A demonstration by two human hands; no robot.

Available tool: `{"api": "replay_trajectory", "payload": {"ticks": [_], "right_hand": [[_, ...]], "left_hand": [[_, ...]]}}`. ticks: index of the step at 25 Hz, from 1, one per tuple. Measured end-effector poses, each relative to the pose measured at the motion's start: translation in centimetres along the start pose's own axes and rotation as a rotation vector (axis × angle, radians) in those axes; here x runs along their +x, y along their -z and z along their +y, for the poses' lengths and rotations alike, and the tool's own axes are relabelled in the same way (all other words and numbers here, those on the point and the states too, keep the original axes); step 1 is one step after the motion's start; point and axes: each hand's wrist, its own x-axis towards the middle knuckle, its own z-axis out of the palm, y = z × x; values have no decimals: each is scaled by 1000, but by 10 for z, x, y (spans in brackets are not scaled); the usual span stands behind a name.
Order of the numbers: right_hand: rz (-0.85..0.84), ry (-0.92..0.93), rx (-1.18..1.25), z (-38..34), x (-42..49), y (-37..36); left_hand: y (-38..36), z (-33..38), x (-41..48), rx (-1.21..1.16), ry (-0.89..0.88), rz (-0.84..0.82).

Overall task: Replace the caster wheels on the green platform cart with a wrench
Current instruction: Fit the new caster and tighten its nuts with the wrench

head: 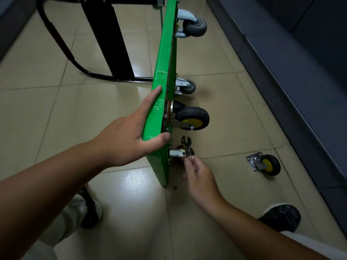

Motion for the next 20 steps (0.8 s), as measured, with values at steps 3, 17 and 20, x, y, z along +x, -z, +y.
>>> {"api": "replay_trajectory", "payload": {"ticks": [3, 17, 20], "right_hand": [[-4, 232, -129, 26, 17, 7], [49, 513, 191, 39, 50, -35], [17, 497, 279, 42, 44, -46]], "left_hand": [[-1, 0, 2, -15, -3, 3], [-6, -3, 4, -56, -42, 47], [-6, -4, 3, -62, -49, 46]]}}
